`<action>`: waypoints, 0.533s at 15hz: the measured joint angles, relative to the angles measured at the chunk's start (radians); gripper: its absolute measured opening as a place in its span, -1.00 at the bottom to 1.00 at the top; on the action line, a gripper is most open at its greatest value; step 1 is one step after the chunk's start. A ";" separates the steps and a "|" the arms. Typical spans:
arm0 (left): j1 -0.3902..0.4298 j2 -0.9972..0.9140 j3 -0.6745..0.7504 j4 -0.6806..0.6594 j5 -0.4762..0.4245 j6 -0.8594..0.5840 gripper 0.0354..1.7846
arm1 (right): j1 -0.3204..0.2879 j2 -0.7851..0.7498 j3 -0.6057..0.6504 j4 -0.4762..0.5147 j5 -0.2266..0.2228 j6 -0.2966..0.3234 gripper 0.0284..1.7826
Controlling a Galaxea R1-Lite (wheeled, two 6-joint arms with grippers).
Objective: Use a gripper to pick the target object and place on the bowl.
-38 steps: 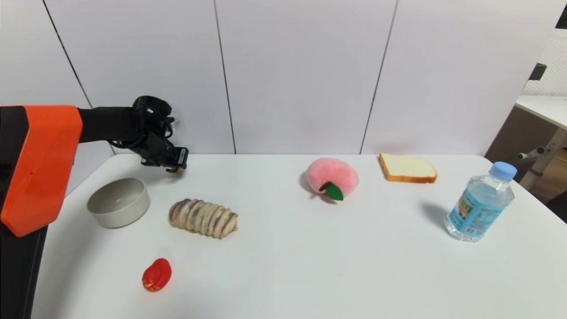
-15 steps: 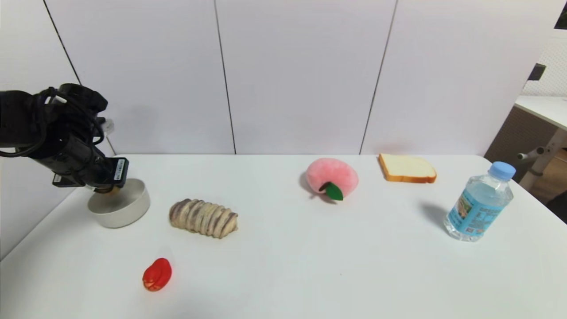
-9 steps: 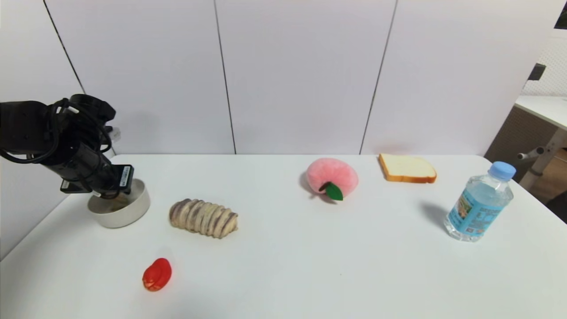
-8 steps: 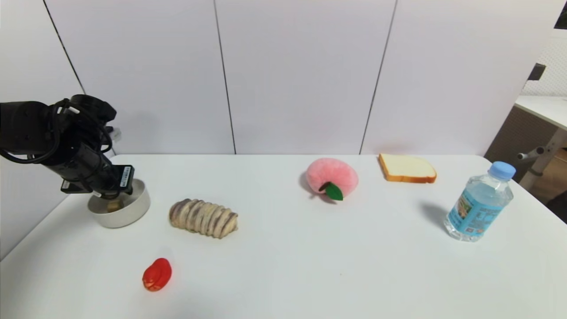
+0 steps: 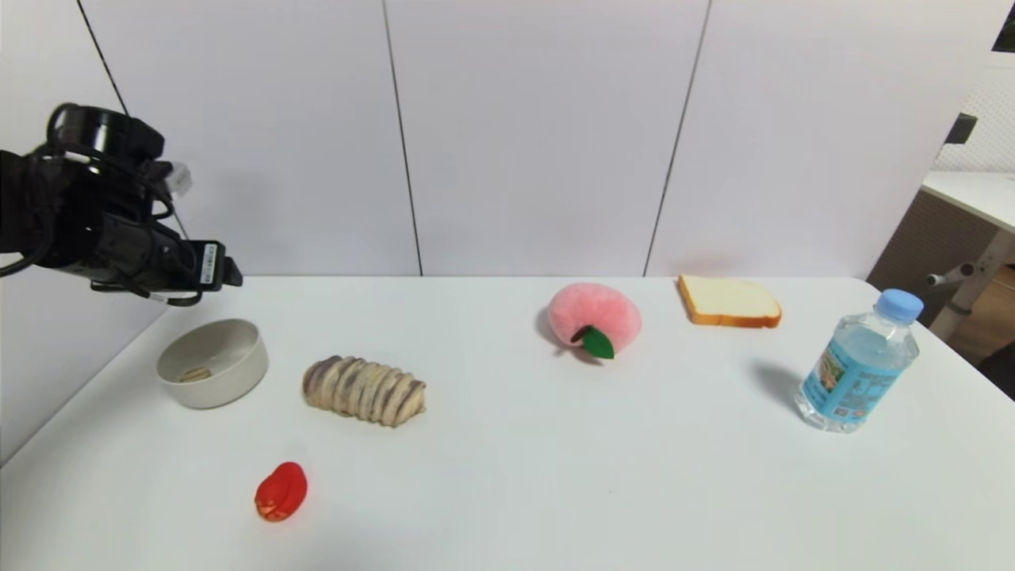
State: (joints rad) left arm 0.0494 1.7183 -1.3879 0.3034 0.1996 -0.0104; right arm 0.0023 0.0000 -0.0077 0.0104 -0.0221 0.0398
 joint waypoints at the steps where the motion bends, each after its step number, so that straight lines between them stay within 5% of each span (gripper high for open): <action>1: -0.001 -0.044 -0.005 -0.004 0.000 0.012 0.64 | 0.000 0.000 0.000 0.000 -0.001 0.000 0.92; 5: -0.041 -0.279 0.040 -0.011 0.000 0.025 0.75 | 0.000 0.000 0.000 0.000 0.000 0.000 0.92; 8: -0.081 -0.532 0.243 -0.044 0.000 0.027 0.80 | 0.000 0.000 0.000 0.000 -0.001 0.000 0.92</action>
State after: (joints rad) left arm -0.0313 1.1862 -1.1449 0.2596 0.2000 0.0164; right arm 0.0028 0.0000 -0.0077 0.0104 -0.0234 0.0398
